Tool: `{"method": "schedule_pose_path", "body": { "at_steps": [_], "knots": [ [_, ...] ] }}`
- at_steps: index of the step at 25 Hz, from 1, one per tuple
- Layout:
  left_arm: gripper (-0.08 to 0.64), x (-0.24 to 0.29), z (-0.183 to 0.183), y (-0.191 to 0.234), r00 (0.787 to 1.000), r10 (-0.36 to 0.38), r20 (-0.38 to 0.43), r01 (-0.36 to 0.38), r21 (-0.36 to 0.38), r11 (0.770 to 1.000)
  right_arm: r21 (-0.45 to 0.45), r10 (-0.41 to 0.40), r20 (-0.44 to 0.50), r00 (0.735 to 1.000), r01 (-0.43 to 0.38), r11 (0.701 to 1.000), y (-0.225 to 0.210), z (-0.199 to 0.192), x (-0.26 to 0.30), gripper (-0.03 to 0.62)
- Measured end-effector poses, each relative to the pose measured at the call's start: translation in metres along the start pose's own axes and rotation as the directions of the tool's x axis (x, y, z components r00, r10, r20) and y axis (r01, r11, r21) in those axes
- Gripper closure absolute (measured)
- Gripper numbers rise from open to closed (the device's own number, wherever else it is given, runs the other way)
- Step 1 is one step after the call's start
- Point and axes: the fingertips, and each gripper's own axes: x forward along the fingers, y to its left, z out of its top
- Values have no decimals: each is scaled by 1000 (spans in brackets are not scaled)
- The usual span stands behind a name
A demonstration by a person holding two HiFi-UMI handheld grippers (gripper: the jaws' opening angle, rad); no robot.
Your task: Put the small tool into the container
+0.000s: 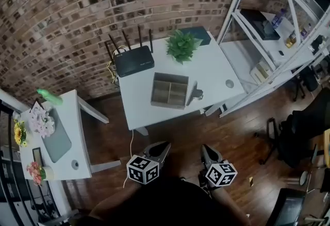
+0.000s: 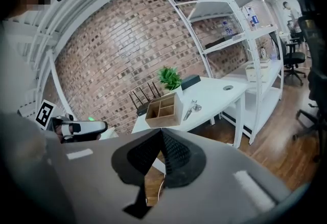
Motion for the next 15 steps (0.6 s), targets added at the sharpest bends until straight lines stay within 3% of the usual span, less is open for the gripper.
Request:
{"method": "schedule_pose_path", "body": {
  "at_steps": [8, 15],
  "knots": [
    [543, 8, 36, 68, 999, -36, -26, 35, -47, 998, -30, -5, -25, 1000, 4, 1000, 36, 22, 67, 581],
    [543, 14, 60, 113, 1000, 23, -2, -23, -61, 998, -41, -48, -59, 997, 46, 998, 8, 44, 104, 581]
  ]
}}
